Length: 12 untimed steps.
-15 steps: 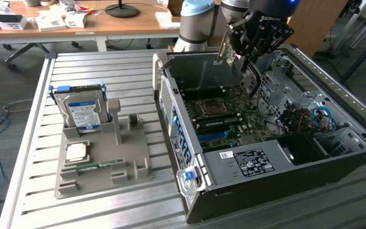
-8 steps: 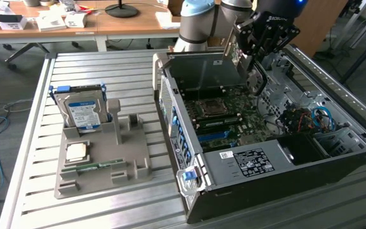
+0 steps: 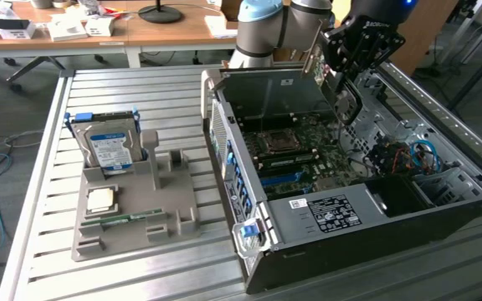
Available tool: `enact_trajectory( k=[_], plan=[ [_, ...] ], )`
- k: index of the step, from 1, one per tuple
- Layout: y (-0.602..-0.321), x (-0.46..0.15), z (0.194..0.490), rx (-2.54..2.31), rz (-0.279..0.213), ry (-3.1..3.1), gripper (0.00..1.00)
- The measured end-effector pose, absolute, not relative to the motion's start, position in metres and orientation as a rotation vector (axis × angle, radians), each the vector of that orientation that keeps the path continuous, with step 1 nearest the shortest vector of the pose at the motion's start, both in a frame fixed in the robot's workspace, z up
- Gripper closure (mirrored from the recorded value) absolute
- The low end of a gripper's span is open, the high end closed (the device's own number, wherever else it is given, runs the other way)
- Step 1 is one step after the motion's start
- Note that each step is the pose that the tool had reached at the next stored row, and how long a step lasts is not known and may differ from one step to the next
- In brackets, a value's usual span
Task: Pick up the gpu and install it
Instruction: 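Pick up the gpu and move the gpu toward the slot, then insert the gpu into the slot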
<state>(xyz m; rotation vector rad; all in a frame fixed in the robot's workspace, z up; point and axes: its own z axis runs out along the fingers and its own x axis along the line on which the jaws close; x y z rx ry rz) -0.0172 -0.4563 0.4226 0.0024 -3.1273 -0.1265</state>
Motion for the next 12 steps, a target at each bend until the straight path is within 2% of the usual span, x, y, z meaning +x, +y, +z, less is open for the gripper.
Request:
enact_trajectory(
  k=[12],
  plan=[
    [-0.4563,-0.0172,0.4227,0.002,-0.126,-3.127,0.74]
  ],
)
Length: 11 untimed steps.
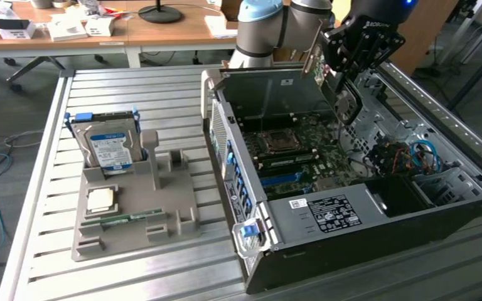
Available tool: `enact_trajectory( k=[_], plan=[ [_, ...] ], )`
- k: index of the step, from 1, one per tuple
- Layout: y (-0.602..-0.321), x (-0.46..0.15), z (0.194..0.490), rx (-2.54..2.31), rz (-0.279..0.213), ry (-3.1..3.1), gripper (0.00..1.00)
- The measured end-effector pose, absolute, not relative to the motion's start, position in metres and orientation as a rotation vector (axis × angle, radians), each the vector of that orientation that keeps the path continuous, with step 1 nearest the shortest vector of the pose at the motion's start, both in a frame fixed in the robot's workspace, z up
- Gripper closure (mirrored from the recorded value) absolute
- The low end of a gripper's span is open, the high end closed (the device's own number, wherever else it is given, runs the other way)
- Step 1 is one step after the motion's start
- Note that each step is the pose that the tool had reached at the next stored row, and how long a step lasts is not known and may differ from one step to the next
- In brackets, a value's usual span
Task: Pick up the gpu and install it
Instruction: 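Insert the gpu into the slot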
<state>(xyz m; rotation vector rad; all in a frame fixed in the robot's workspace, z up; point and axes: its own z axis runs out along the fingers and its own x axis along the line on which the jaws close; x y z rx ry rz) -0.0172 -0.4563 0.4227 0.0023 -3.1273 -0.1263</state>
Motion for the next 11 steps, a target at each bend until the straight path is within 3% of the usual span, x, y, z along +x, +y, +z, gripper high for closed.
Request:
enact_trajectory(
  k=[11],
  plan=[
    [-0.4562,-0.0172,0.4225,0.183,-0.125,-3.117,0.74]
  ],
)
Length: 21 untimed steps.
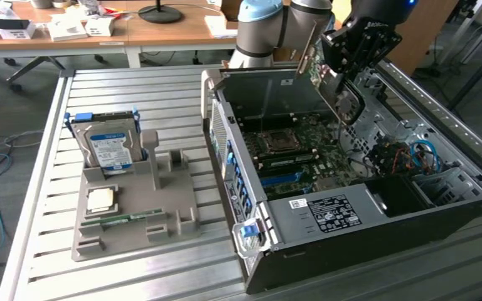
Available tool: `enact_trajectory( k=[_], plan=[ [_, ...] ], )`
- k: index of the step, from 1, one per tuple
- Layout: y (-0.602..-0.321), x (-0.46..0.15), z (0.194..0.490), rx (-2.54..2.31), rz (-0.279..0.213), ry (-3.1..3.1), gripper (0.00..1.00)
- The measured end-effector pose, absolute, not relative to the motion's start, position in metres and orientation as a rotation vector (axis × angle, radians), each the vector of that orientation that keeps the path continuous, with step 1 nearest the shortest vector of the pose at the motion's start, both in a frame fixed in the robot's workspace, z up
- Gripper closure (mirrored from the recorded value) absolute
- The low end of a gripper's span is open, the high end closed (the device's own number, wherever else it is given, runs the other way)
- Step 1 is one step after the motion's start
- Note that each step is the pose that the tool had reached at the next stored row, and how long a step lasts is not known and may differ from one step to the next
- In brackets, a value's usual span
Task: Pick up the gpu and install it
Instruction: 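Insert the gpu into the slot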
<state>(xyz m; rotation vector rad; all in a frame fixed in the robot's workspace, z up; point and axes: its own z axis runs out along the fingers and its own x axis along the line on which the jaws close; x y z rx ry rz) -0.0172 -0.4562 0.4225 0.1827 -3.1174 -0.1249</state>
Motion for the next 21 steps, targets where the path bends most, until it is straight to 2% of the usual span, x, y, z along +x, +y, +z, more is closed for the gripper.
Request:
enact_trajectory(
  k=[21],
  plan=[
    [-0.4561,-0.0172,0.4216,0.728,-0.118,-3.023,0.74]
  ],
)
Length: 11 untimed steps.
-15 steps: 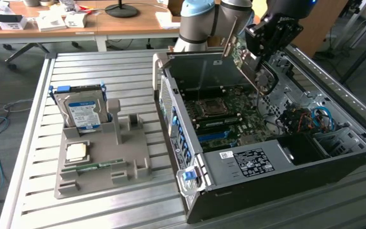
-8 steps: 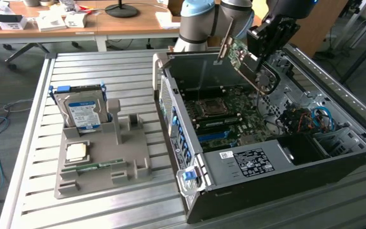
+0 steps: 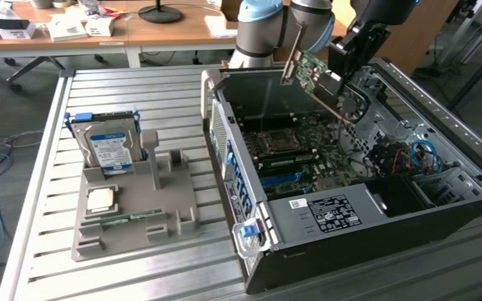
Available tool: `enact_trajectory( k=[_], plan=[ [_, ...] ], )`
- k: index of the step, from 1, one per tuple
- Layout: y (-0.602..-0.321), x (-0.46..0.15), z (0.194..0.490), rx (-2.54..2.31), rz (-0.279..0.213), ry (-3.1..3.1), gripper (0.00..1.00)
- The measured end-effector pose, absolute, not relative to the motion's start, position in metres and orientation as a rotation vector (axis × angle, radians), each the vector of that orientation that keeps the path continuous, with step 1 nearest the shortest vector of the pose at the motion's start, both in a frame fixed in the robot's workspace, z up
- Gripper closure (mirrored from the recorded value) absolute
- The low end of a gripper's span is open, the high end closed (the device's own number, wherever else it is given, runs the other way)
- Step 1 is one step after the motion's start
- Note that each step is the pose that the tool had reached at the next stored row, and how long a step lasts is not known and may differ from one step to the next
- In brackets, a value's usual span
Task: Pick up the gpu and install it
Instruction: 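Insert the gpu into the slot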
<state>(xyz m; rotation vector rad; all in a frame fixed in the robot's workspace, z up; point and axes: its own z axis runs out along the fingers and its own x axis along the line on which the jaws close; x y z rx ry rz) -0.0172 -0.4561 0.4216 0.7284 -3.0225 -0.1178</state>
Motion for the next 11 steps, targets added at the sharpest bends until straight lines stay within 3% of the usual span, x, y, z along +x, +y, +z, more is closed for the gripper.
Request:
enact_trajectory(
  k=[11],
  plan=[
    [-0.4556,-0.0172,0.4210,0.982,-0.113,-2.944,0.74]
  ],
)
